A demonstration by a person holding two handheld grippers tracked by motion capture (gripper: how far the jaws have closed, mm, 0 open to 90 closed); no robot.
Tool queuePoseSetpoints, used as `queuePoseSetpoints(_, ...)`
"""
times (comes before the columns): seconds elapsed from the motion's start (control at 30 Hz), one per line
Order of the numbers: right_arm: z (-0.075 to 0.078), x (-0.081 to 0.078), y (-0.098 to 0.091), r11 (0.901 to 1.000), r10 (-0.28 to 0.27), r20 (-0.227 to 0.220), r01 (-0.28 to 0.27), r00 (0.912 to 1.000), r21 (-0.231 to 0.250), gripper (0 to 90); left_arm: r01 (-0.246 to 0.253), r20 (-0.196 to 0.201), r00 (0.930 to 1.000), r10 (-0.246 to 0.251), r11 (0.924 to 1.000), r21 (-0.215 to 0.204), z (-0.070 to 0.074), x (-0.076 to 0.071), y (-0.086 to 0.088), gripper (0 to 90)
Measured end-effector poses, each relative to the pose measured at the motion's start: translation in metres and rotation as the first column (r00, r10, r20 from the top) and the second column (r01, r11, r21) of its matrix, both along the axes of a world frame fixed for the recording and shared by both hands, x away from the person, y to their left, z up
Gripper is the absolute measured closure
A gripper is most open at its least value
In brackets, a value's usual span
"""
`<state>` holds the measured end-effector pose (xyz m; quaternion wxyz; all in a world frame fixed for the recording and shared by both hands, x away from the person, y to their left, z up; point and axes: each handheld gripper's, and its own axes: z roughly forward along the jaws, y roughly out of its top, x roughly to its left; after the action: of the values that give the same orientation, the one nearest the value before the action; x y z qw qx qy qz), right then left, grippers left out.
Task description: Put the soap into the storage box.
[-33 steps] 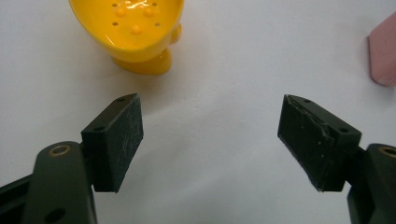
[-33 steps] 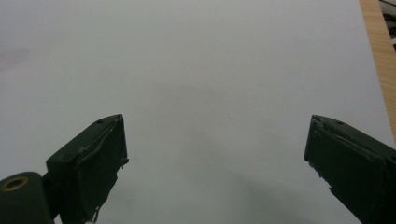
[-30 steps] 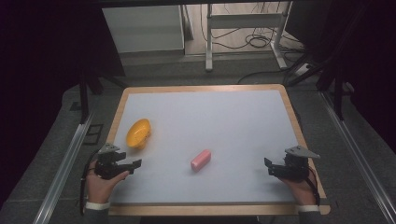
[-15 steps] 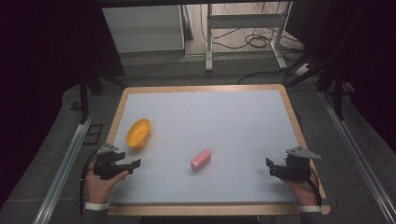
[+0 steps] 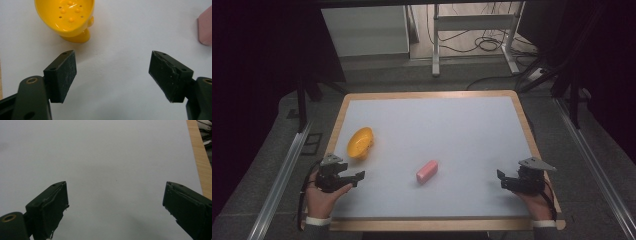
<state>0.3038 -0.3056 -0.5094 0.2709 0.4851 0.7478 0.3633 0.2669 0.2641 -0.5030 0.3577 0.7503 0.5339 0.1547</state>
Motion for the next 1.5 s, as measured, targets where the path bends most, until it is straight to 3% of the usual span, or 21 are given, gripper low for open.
queuePoseSetpoints(0.17,-0.001,-0.002,0.003,0.9996,0.018,-0.006,-0.018,0.9998,-0.02,6.2,-0.007,-0.011,0.9999,0.007,0.9999,0.012,0.004,-0.001,-0.003,22.6)
queuePoseSetpoints(0.33,0.001,-0.003,0.001,0.9997,0.018,0.002,-0.018,0.9998,-0.015,6.2,-0.022,0.006,0.9997,0.022,0.9998,-0.001,0.012,-0.004,-0.001,22.8)
queuePoseSetpoints(0.57,0.002,-0.003,-0.002,0.9999,0.006,0.006,-0.006,1.0,-0.012,6.3,-0.001,0.032,0.9995,0.001,1.0,-0.001,0.026,-0.005,-0.005,23.1)
queuePoseSetpoints(1.07,0.003,-0.003,-0.002,0.9999,0.011,0.01,-0.011,0.9999,-0.012,6.3,0.036,0.023,0.9991,-0.037,0.999,0.026,0.044,0.0,-0.015,23.0)
queuePoseSetpoints(1.37,0.002,-0.003,-0.001,0.9997,0.01,0.009,-0.01,0.9999,-0.02,6.3,0.057,0.029,0.9979,-0.057,0.9984,0.003,0.052,0.005,-0.025,21.8)
queuePoseSetpoints(1.5,0.002,-0.003,-0.001,0.9997,0.013,0.008,-0.012,0.9999,-0.02,6.3,0.081,0.025,0.9964,-0.081,0.9966,0.013,0.055,0.009,-0.031,21.3)
